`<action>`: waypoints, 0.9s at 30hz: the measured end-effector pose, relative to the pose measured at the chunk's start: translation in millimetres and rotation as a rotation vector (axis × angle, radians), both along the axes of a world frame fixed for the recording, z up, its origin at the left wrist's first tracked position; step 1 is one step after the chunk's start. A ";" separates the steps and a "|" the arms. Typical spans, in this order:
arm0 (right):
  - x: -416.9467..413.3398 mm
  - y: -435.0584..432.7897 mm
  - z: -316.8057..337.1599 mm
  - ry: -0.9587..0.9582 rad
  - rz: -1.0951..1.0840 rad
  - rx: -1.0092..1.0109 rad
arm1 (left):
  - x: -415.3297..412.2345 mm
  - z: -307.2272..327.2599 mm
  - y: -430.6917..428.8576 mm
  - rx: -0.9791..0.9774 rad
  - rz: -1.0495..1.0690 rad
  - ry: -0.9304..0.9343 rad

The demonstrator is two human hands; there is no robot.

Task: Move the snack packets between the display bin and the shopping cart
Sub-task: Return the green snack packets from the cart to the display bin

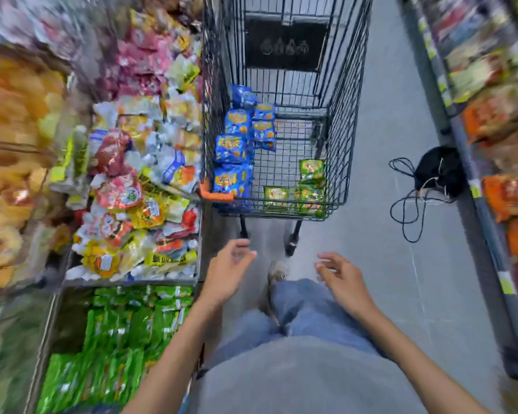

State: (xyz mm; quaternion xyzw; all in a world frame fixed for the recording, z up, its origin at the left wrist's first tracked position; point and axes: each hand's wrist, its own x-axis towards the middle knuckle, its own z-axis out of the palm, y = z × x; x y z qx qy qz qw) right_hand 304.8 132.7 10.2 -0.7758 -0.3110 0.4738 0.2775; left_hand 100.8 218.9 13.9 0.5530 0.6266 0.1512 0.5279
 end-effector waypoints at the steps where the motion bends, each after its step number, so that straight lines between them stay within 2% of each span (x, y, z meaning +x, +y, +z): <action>1: 3.5 14.0 -0.5 0.003 -0.020 0.012 | 5.7 -0.8 10.2 0.006 0.011 -0.014; 6: 19.1 94.3 -6.5 0.001 -0.068 0.046 | 38.8 -7.6 71.9 0.078 0.056 -0.064; 10: 29.6 153.5 -28.1 -0.009 -0.066 0.047 | 64.4 -31.5 120.6 0.124 -0.022 -0.025; 16: 39.1 231.9 -100.8 -0.136 0.005 0.008 | 71.8 -96.9 168.1 0.250 -0.198 0.256; 19: 41.5 267.6 -150.4 -0.199 0.157 -0.071 | 72.5 -115.3 172.8 0.350 -0.287 0.496; 21: 40.5 282.5 -185.0 -0.333 0.334 -0.165 | 76.5 -118.8 171.6 0.418 -0.320 0.602; 27: 34.4 297.0 -255.0 -0.664 0.926 -0.329 | 81.2 -119.4 173.2 0.432 -0.315 0.691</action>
